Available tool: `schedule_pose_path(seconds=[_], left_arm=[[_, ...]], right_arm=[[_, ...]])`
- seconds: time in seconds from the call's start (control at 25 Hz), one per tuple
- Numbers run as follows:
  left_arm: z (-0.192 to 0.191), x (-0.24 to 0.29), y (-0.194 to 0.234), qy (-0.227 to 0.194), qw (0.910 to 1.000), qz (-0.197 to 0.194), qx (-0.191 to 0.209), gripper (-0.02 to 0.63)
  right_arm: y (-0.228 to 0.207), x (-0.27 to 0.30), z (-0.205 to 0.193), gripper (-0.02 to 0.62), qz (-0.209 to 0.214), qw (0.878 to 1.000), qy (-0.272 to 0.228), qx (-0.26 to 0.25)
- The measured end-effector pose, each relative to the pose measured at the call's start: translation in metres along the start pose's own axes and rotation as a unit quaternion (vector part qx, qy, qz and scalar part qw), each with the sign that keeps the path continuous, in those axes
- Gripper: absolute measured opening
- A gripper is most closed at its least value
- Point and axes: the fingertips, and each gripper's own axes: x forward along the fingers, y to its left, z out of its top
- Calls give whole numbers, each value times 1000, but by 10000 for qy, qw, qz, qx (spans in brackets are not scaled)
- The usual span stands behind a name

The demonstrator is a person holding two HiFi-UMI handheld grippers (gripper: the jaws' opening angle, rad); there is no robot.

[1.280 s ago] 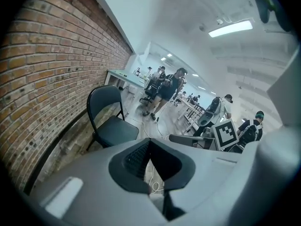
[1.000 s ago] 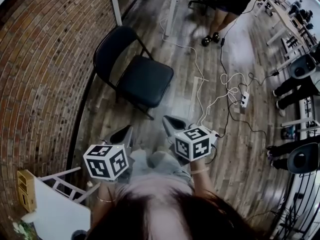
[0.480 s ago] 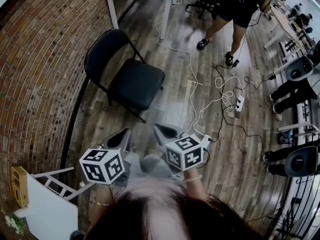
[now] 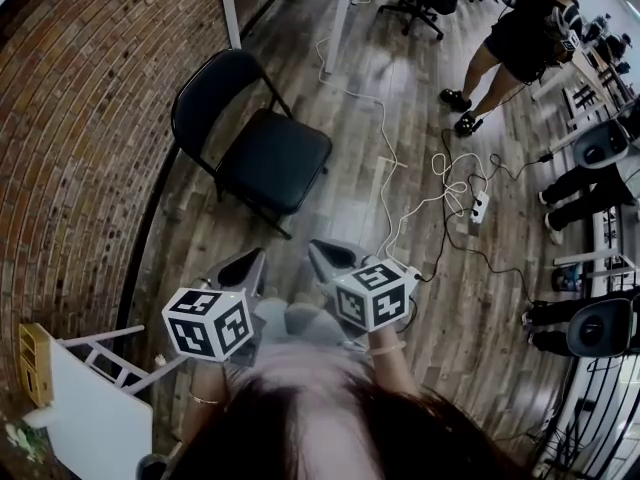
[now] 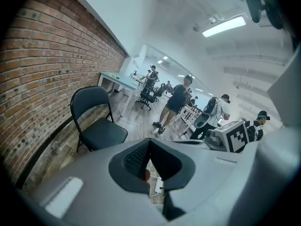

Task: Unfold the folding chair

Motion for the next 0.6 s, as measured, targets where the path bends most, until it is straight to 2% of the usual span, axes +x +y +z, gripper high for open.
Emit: schedule_pose_path(seconds=[0.28, 0.6], left_arm=[[13, 1, 22, 186, 9996, -52, 219, -3], [21, -1, 58, 367, 9980, 75, 508, -3]], right_arm=[[4, 16, 5, -8, -169, 9997, 50, 180], [14, 38, 6, -8, -264, 9992, 119, 259]])
